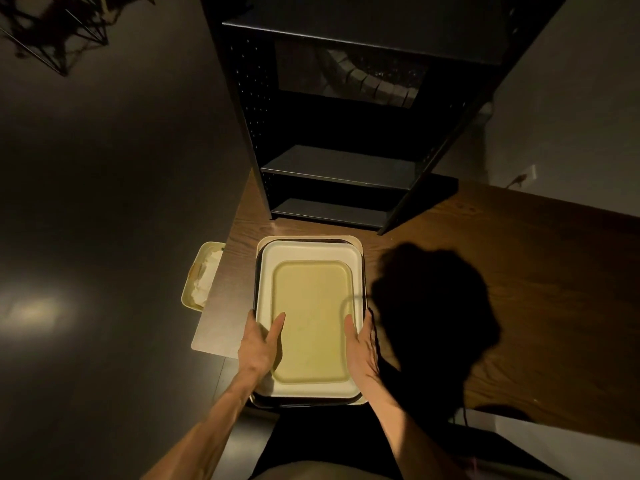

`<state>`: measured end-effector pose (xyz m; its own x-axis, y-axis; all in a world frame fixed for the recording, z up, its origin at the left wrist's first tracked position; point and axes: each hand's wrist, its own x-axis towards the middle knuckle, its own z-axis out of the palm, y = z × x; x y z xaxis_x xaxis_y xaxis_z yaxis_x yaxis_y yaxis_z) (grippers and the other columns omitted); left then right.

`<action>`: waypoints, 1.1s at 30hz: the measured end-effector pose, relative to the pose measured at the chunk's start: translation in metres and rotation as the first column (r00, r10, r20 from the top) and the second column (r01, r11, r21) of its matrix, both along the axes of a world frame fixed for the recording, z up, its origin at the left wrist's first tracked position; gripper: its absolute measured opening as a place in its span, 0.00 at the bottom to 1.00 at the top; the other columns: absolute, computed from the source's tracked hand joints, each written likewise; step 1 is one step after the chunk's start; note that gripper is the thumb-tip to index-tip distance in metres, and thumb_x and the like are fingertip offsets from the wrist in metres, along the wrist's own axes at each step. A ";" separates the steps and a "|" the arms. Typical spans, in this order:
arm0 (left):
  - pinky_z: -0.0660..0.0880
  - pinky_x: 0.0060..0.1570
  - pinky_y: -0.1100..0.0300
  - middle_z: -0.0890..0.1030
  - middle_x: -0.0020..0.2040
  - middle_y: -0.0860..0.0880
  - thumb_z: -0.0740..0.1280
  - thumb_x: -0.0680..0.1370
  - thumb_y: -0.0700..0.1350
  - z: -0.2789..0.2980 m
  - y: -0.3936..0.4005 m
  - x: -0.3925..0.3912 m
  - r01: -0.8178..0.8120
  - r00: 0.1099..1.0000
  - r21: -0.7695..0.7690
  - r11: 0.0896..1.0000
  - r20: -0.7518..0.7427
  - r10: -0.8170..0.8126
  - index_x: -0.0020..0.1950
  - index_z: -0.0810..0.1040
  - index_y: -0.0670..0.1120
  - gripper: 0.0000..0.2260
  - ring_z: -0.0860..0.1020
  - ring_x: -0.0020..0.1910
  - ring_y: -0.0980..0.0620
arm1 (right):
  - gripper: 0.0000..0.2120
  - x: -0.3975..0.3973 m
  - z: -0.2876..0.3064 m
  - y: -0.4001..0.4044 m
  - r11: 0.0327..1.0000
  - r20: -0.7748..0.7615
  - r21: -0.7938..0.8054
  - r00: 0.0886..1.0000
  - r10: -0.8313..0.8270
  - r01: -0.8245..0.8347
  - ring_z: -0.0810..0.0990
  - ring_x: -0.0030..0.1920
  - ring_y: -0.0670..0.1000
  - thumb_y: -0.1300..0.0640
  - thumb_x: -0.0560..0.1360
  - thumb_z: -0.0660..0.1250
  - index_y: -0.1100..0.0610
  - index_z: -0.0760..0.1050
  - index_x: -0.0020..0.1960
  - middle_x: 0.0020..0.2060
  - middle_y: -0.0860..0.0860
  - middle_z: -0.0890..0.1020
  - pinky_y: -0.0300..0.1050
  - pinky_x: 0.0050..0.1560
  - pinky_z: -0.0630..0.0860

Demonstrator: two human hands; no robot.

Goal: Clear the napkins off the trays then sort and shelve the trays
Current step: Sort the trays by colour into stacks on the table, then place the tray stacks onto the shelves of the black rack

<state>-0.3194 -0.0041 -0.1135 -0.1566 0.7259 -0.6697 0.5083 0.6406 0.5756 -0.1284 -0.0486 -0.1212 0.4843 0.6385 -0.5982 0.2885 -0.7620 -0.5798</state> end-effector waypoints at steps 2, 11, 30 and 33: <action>0.74 0.61 0.39 0.79 0.58 0.42 0.57 0.66 0.78 -0.001 0.000 0.000 0.010 1.000 0.005 1.000 -0.018 -0.009 0.73 0.59 0.49 0.45 0.78 0.57 0.39 | 0.33 0.002 0.000 0.000 1.000 0.028 -0.003 1.000 0.008 -0.008 0.54 0.79 0.55 0.42 0.81 0.54 0.55 0.48 0.80 0.79 0.54 0.56 0.52 0.78 0.52; 0.74 0.62 0.39 0.78 0.62 0.41 0.57 0.63 0.80 -0.017 0.007 0.012 0.065 0.998 -0.019 0.998 -0.019 -0.065 0.73 0.60 0.52 0.46 0.78 0.60 0.39 | 0.53 0.013 -0.009 -0.010 0.996 0.094 0.012 0.992 -0.084 0.084 0.57 0.78 0.56 0.21 0.68 0.43 0.60 0.55 0.78 0.77 0.57 0.61 0.51 0.78 0.52; 0.80 0.49 0.52 0.81 0.48 0.47 0.68 0.75 0.45 0.041 0.005 0.039 0.324 0.931 0.195 0.926 -0.239 -0.276 0.56 0.76 0.45 0.10 0.81 0.46 0.48 | 0.25 0.035 0.056 -0.019 0.919 0.429 -0.064 0.820 0.378 -0.390 0.74 0.63 0.57 0.53 0.76 0.61 0.58 0.64 0.71 0.63 0.57 0.75 0.48 0.62 0.71; 0.80 0.43 0.52 0.83 0.42 0.45 0.68 0.74 0.40 0.045 0.008 0.038 0.120 0.992 0.031 0.992 -0.048 -0.119 0.46 0.80 0.43 0.03 0.82 0.40 0.46 | 0.21 0.034 0.069 -0.008 0.907 0.287 -0.167 0.861 0.420 -0.387 0.76 0.62 0.58 0.55 0.76 0.61 0.62 0.68 0.67 0.62 0.59 0.76 0.46 0.60 0.72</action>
